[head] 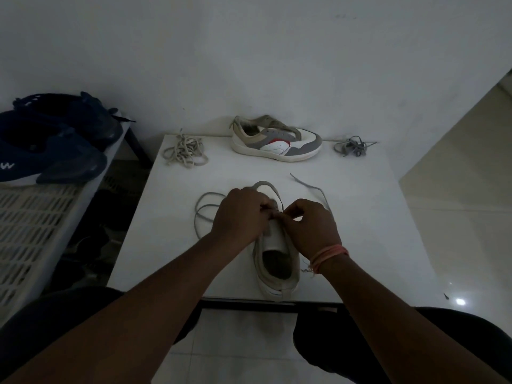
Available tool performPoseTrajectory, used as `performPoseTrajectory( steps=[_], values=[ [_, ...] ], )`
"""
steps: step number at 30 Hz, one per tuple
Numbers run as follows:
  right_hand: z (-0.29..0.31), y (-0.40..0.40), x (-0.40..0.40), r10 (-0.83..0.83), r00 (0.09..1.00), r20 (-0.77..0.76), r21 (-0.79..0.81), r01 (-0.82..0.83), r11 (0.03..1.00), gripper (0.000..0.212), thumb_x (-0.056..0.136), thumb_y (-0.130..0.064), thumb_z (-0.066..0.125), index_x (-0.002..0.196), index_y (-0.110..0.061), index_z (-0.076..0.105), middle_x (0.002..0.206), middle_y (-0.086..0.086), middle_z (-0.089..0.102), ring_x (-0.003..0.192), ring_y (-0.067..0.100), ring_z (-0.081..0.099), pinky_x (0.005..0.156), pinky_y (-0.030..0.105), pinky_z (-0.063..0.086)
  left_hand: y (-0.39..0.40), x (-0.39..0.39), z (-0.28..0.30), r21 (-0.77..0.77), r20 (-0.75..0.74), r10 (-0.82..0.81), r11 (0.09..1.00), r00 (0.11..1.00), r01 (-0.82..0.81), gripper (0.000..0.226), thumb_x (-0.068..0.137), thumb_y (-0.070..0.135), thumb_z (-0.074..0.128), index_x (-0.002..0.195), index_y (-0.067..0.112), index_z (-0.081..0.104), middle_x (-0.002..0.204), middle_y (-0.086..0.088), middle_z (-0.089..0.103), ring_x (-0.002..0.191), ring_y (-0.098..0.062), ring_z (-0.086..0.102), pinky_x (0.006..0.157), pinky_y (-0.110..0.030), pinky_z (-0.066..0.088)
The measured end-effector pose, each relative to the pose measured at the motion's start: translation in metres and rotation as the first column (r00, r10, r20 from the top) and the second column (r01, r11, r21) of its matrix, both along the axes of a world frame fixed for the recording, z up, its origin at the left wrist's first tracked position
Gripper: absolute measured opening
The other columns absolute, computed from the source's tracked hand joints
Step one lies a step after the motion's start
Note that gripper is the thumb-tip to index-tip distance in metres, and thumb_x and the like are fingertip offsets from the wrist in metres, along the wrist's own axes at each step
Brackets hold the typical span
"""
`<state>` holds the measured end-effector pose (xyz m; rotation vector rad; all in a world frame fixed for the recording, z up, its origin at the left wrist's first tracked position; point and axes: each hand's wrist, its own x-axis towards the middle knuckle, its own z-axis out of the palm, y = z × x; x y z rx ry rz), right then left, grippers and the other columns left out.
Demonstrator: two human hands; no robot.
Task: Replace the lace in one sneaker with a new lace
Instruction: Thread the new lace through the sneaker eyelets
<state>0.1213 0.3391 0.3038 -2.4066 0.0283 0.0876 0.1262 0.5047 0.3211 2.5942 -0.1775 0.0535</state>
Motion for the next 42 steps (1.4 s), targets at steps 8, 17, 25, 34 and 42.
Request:
performPoseTrajectory(
  steps=[8,17,25,34,42],
  values=[
    [0.002,0.000,0.001,-0.018,0.999,-0.034,0.001,0.018,1.000,0.016,0.090,-0.044,0.067,0.095,-0.029,0.069,0.105,-0.009,0.069,0.096,0.011,0.063,0.091,0.039,0.053,0.027,0.023,0.026,-0.408,-0.400,0.294,0.791,0.868,-0.456,0.011,0.093,0.021,0.060,0.094,0.013,0.067,0.096,-0.002,0.061,0.093,-0.027,0.058,0.079,-0.034,0.045],
    [0.008,0.001,-0.005,0.026,1.000,0.006,-0.024,-0.026,0.999,0.013,0.090,-0.040,0.068,0.097,-0.029,0.068,0.107,-0.008,0.068,0.097,0.013,0.063,0.091,0.037,0.051,-0.005,-0.010,0.000,0.309,0.172,-0.075,0.951,0.982,0.018,0.014,0.089,0.039,0.058,0.098,0.036,0.069,0.089,0.005,0.065,0.089,-0.023,0.062,0.077,-0.037,0.033],
    [0.009,0.001,-0.004,0.001,0.999,-0.033,-0.001,-0.001,1.000,0.019,0.090,-0.044,0.068,0.096,-0.026,0.070,0.105,-0.007,0.069,0.095,0.012,0.063,0.090,0.038,0.052,0.025,0.029,0.032,-0.544,-0.191,0.477,0.676,0.858,-0.497,0.021,0.098,0.018,0.046,0.085,0.021,0.062,0.083,0.000,0.063,0.086,-0.024,0.058,0.072,-0.032,0.046],
    [0.009,0.002,-0.003,-0.005,0.998,-0.057,-0.043,0.003,0.999,0.017,0.090,-0.042,0.068,0.098,-0.027,0.068,0.109,-0.006,0.067,0.095,0.014,0.063,0.091,0.040,0.052,-0.011,0.002,0.033,-0.415,-0.404,0.082,0.871,0.911,-0.262,0.017,0.094,0.034,0.059,0.084,0.021,0.062,0.068,0.008,0.056,0.057,-0.008,0.050,0.055,-0.027,0.035],
    [0.006,0.001,-0.001,-0.050,0.997,-0.056,-0.008,0.049,0.999,0.017,0.087,-0.047,0.069,0.089,-0.030,0.066,0.101,-0.008,0.068,0.091,0.011,0.061,0.088,0.038,0.053,0.023,0.007,0.047,0.150,-0.162,0.014,0.989,0.987,0.010,0.018,0.093,0.036,0.064,0.093,0.026,0.079,0.095,0.002,0.075,0.087,-0.018,0.067,0.071,-0.030,0.049]
  ],
)
